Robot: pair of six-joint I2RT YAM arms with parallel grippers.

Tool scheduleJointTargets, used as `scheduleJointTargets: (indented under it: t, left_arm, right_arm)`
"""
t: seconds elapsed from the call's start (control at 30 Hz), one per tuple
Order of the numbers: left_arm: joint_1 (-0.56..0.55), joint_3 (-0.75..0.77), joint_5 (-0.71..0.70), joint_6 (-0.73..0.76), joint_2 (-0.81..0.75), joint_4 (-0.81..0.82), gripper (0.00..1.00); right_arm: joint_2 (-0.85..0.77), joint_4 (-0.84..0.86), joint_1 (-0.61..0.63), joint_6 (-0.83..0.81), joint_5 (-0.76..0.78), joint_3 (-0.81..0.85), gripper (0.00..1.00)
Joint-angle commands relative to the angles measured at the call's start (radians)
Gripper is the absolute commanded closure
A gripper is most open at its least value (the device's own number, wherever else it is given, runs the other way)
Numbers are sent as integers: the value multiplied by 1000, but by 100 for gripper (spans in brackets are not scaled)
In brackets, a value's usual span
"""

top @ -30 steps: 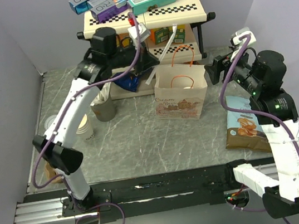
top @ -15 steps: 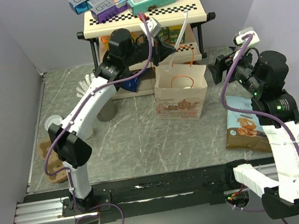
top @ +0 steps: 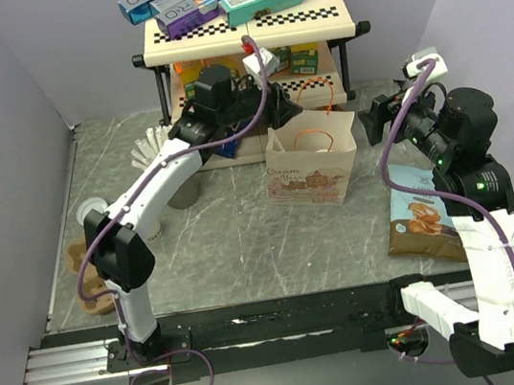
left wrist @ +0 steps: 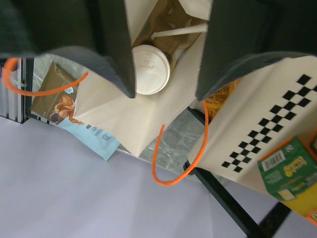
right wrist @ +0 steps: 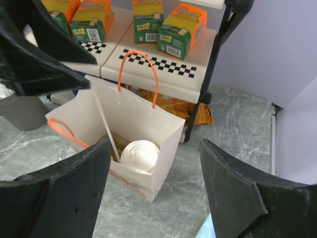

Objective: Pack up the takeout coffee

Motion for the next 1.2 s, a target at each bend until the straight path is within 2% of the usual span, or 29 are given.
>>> scheduleJointTargets:
  t: [0.0,0.13,0.23,0.27,0.3,0.37,0.47,0.5,0.7,0.9,1.03,1.17]
  left_arm:
    - [-1,59,-36,49,-144,-40,37]
    - [4,6,-99,161,-275,-112,22]
    - [14,-85,-177,221,-381,-160,10]
    - [17,-127,-196,237,-404,-175,1]
    - [28,-145,-231,255,-426,-193,1]
    - [46,-171,-268,293,-475,-276,1]
    - [137,-201,-314,266,-527,-341,1]
    - [199,-206,-319,254,-538,-347,0]
    - [388,-249,-415,176,-598,-321,1]
    - [473,-277,-529,65,-595,-275,1]
    - [521,-148,-578,68,-534,-292,1]
    - [589,53,-598,53,-440,-345,1]
  right_arm:
    - [13,-35,-7,-5,-18,45,21]
    - [43,-125,-7,-70,-95,73,18]
    - [53,-168,-7,-81,-81,64,15]
    - [54,-170,-9,-76,-42,59,14]
    - [53,-167,-6,-65,-7,53,13]
    - [54,-158,-6,-13,125,51,2]
    - [68,-170,-6,10,219,70,0]
    - [71,-173,-4,13,233,80,0]
    - [79,-195,-4,4,199,68,0]
    - [105,-156,-6,31,173,77,0]
    - [149,-107,-6,5,155,165,0]
    - [260,-81,-6,2,207,391,0]
